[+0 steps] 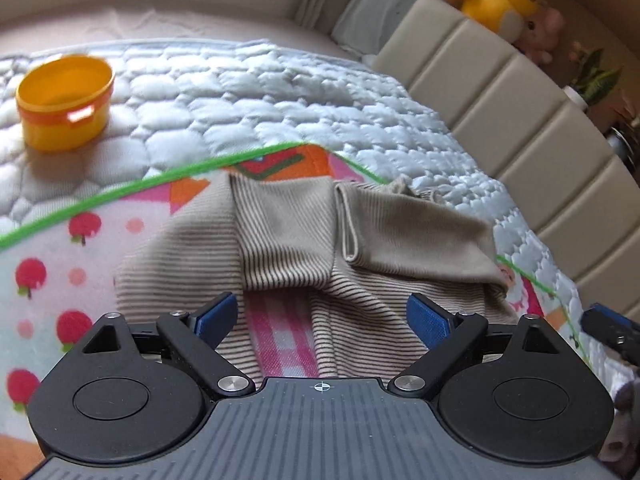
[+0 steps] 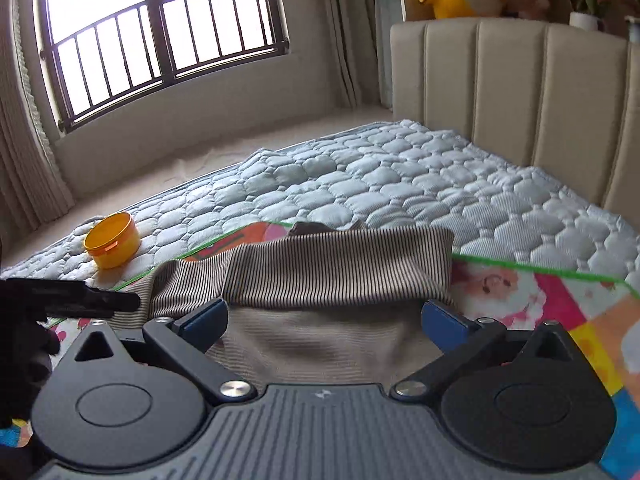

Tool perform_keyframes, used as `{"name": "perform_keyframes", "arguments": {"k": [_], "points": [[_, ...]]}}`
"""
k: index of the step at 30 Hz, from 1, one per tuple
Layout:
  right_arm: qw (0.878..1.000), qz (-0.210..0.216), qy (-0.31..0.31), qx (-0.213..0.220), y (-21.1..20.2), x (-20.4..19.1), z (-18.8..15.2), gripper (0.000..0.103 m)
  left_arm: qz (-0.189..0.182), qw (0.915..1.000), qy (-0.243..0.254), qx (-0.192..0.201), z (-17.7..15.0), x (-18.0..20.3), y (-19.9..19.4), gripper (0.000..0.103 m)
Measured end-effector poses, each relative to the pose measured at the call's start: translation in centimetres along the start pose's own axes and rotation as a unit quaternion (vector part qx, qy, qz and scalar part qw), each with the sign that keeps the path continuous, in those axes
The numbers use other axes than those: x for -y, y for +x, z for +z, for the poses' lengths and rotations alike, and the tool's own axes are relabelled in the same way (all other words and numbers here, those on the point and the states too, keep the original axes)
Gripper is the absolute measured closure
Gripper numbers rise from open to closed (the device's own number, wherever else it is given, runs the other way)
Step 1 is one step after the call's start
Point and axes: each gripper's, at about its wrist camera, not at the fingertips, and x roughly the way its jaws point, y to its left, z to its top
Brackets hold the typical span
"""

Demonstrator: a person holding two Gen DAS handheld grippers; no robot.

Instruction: Fold clothes

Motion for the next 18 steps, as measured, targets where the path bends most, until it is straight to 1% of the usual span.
{"name": "perform_keyframes", "arguments": {"k": [1, 2, 3, 5, 6, 8, 9, 10, 11, 12, 13, 14, 16, 17, 18], "points": [[1.000, 0.000, 0.009, -0.014, 0.7, 0.5, -0.6, 0.000, 0.006, 0.9992, 0.038, 0.007, 0.3, 0.1, -1.4, 0.006], [1.000, 0.000, 0.015, -0.025, 1.4, 1.0, -0.8, 0.000, 0.022, 0.9966, 0.078, 0.011, 0.4, 0.3, -2.5, 0.005], [0.999, -0.003, 0.022, -0.030, 1.9, 1.4, -0.8, 0.000, 0.049, 0.9915, 0.120, 0.012, 0.4, 0.4, -3.5, 0.005], [0.999, -0.010, 0.039, -0.026, 2.2, 2.1, -0.4, 0.000, 0.101, 0.9741, 0.202, 0.008, -0.4, 0.7, -4.9, 0.005], [0.999, -0.011, 0.046, -0.022, 2.3, 2.3, -0.2, 0.000, 0.121, 0.9627, 0.242, 0.003, -1.2, 1.0, -5.2, 0.005], [0.999, -0.010, 0.046, -0.018, 2.1, 2.4, 0.1, 0.000, 0.152, 0.9347, 0.321, -0.009, -3.2, 1.7, -5.2, 0.005], [0.999, -0.009, 0.045, -0.016, 1.9, 2.4, 0.2, 0.000, 0.165, 0.9183, 0.360, -0.015, -4.3, 2.2, -4.8, 0.005], [0.999, -0.008, 0.041, -0.014, 1.7, 2.4, 0.2, 0.000, 0.177, 0.9001, 0.398, -0.021, -5.5, 2.7, -4.4, 0.006], [0.999, -0.005, 0.039, -0.012, 1.4, 2.3, 0.2, 0.000, 0.183, 0.8831, 0.431, -0.029, -6.6, 3.2, -3.6, 0.014], [0.999, -0.003, 0.036, -0.010, 1.2, 2.2, 0.3, 0.000, 0.186, 0.8704, 0.454, -0.041, -7.5, 3.6, -2.8, 0.026], [0.999, 0.000, 0.036, -0.007, 1.0, 2.2, 0.3, 0.000, 0.187, 0.8616, 0.469, -0.055, -8.1, 3.9, -1.8, 0.028], [0.999, 0.002, 0.038, -0.004, 0.8, 2.2, 0.4, 0.000, 0.187, 0.8527, 0.483, -0.069, -8.8, 4.2, -0.8, 0.028], [0.999, 0.005, 0.046, 0.000, 0.6, 2.4, 0.6, 0.000, 0.207, 0.8392, 0.498, -0.067, -9.3, 4.3, 0.6, 0.028], [0.999, 0.006, 0.051, 0.001, 0.6, 2.5, 0.7, 0.000, 0.221, 0.8342, 0.501, -0.067, -9.4, 4.1, 1.3, 0.033], [0.998, 0.005, 0.057, 0.003, 0.5, 2.8, 0.8, 0.000, 0.231, 0.8333, 0.497, -0.070, -9.2, 3.8, 1.8, 0.047]]}}
